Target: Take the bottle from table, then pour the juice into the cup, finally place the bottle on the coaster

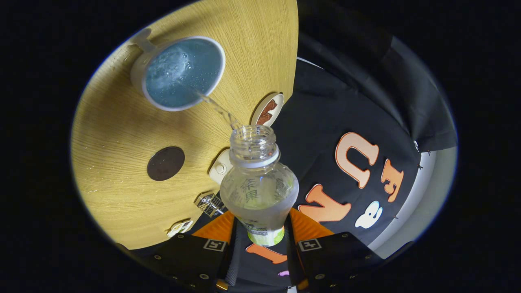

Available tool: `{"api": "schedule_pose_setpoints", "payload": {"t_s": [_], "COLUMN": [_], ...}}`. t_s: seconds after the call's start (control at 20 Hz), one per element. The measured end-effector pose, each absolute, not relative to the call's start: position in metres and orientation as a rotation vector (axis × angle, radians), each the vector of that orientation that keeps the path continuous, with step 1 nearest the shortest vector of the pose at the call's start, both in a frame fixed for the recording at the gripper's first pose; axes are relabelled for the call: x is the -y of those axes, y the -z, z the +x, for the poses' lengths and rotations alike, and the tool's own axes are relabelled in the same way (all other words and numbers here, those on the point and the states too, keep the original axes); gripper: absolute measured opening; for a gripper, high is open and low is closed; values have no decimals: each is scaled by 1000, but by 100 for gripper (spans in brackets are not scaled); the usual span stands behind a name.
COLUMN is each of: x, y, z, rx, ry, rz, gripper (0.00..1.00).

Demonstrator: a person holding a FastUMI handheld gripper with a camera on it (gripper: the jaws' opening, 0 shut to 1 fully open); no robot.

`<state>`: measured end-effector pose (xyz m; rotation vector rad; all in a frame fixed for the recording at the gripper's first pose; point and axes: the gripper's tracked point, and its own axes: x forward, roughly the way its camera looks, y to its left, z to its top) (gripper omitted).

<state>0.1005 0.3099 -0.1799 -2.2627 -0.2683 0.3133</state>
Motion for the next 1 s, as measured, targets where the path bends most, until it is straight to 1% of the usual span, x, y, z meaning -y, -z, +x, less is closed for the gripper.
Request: {"api": "schedule_pose_setpoints", "payload": {"t_s": [1.0], "x": [-323], "y": [163], "z": [102], "rx": [293], "ry": [-336], "rz": [-2306], "gripper": [49]}}
